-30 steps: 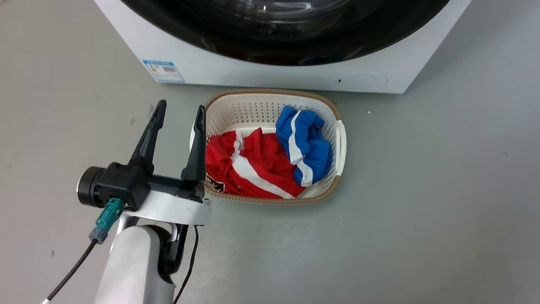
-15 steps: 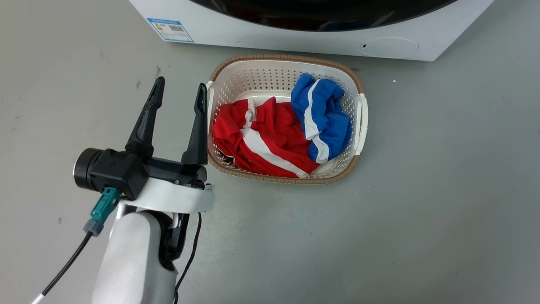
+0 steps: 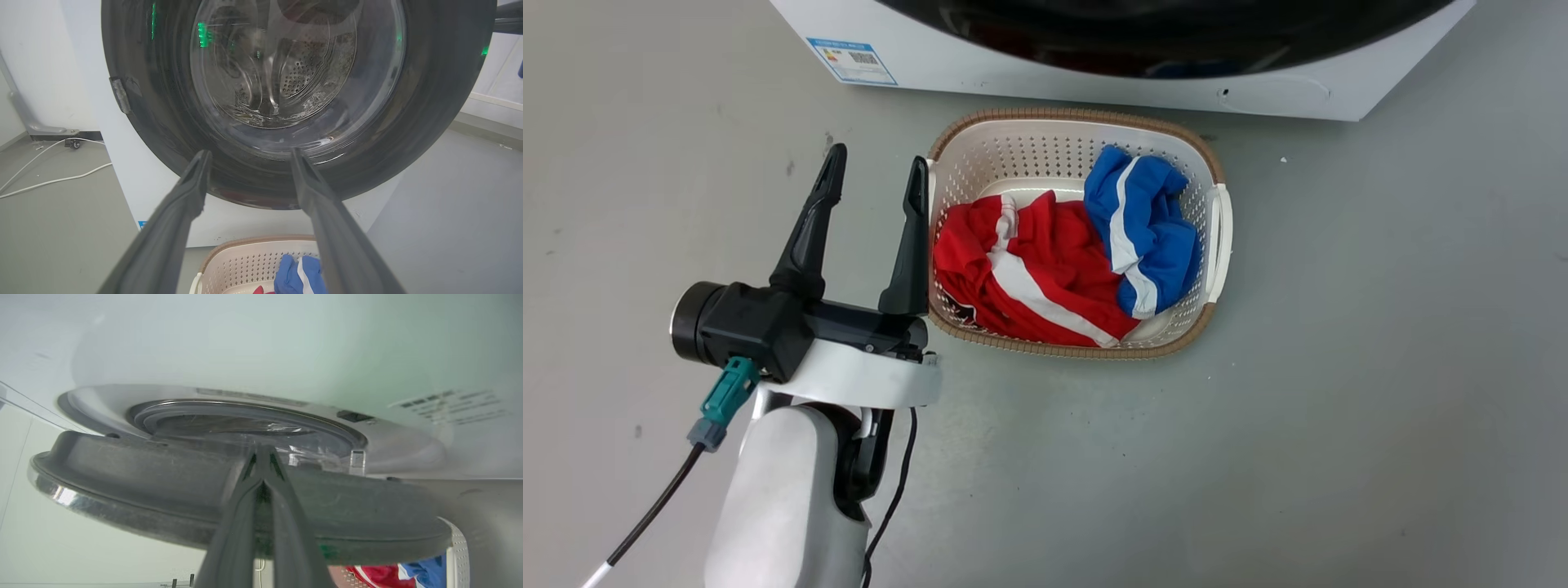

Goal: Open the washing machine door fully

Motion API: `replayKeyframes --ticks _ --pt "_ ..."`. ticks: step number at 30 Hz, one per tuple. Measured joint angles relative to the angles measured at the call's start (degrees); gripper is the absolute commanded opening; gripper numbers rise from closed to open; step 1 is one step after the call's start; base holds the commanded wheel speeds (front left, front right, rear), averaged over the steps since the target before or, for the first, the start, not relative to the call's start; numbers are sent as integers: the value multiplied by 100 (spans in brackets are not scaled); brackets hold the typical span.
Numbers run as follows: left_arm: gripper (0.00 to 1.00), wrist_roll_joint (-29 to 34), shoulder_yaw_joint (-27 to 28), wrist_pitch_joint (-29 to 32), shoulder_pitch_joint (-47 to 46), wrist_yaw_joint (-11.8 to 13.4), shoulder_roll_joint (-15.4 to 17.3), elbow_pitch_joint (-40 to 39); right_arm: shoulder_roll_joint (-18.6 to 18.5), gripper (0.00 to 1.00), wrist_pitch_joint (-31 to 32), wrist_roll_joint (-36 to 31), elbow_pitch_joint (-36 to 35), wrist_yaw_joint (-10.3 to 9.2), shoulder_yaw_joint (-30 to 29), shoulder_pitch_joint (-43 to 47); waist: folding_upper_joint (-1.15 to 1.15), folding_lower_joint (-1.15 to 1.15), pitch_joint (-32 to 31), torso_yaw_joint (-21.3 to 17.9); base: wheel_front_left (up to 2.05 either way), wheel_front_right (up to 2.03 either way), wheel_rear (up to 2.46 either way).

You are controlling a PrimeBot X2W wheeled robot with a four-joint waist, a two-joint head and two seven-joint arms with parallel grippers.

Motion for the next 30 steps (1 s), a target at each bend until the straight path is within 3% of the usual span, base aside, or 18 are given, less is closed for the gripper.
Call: replayKeyframes --ticks 15,30 --pt "100 -30 18 0 229 5 -2 230 215 0 1085 86 -799 1 360 1135 0 0 -714 -181 0 0 0" --pt "100 3 40 0 868 3 -3 477 603 0 1762 335 -2158 1 735 2905 0 -1 -1697 -311 0 0 0"
